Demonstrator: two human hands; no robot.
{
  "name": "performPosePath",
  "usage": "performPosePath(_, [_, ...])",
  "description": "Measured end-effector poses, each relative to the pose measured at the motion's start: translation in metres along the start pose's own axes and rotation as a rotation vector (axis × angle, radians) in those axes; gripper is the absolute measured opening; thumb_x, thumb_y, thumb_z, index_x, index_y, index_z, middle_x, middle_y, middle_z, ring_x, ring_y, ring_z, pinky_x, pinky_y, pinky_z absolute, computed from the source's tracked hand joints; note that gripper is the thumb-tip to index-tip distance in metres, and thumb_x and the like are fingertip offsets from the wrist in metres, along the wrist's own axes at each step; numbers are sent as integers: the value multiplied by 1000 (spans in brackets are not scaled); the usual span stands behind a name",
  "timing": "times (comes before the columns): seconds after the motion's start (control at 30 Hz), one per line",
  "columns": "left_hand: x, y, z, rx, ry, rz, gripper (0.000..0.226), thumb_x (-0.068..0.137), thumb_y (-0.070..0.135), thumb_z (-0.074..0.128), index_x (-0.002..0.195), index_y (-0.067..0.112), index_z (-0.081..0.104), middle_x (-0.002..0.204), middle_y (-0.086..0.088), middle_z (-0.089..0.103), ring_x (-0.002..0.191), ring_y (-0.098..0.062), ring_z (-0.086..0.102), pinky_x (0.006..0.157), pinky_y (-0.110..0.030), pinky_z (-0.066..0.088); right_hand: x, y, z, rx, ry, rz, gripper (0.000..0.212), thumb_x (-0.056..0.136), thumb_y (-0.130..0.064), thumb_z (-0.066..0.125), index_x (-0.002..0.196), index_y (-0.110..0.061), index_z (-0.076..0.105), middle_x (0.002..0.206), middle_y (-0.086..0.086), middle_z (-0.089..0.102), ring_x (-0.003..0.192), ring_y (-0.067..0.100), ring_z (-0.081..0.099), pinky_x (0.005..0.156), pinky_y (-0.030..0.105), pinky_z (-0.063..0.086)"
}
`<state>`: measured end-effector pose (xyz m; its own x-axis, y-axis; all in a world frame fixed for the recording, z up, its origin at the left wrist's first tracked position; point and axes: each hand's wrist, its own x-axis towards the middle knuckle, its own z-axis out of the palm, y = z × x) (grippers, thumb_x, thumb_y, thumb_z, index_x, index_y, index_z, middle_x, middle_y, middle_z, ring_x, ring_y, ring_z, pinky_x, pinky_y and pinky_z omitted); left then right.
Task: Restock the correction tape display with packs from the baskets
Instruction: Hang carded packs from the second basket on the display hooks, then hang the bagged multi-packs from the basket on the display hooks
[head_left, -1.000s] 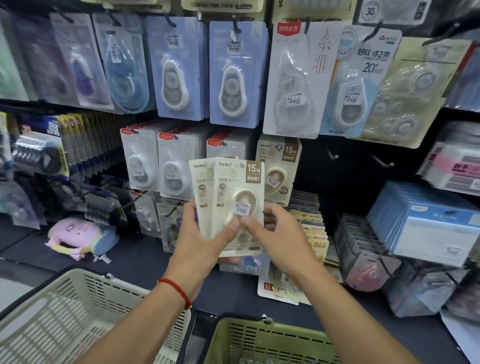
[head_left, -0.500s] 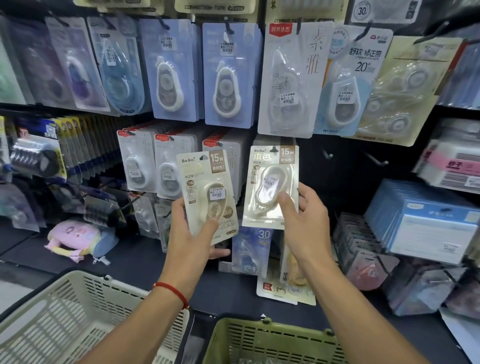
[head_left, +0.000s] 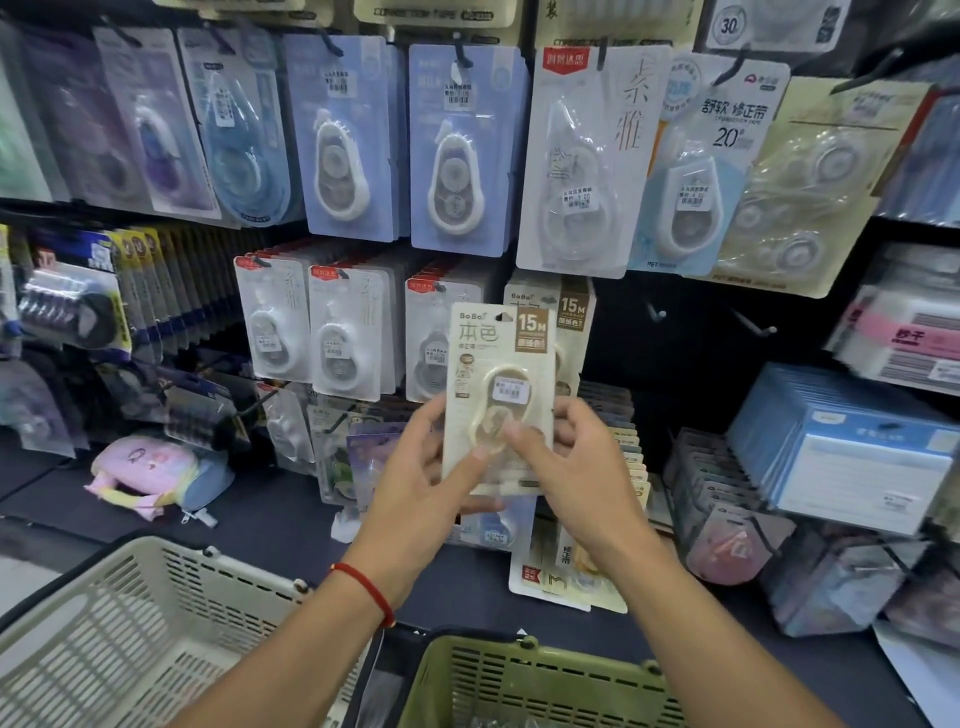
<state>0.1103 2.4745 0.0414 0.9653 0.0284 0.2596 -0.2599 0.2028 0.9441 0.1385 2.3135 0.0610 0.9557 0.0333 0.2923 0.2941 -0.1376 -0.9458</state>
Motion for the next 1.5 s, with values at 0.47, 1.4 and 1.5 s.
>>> performPosePath(0.47, [-3,1,10,151,-43,65,67,96,-6,68,150,29,51,139,20,65,123,-7,65,104,-25,54,13,-14,-19,49,192,-144,22,93,-33,80,113,-32,70,101,-13,81,91,6,78,72,21,61])
performPosePath(1.4, [-11,-60,10,1283,-531,-97,57,93,19,66,149,18,54,150,-9,58,139,-31,52,114,-39,42,-72,98,-128,-1145,-291,125,30,102,-21,57,130,-18,65,134,5,61,125,27,59,98,42,52])
performPosePath(1.5, [-29,-81,12,1494,-765,-241,54,96,32,65,148,23,54,148,-11,57,137,-33,53,111,-42,45,-128,135,-158,-1251,-401,491,40,103,-29,58,140,-13,55,139,12,53,128,36,56,100,41,49])
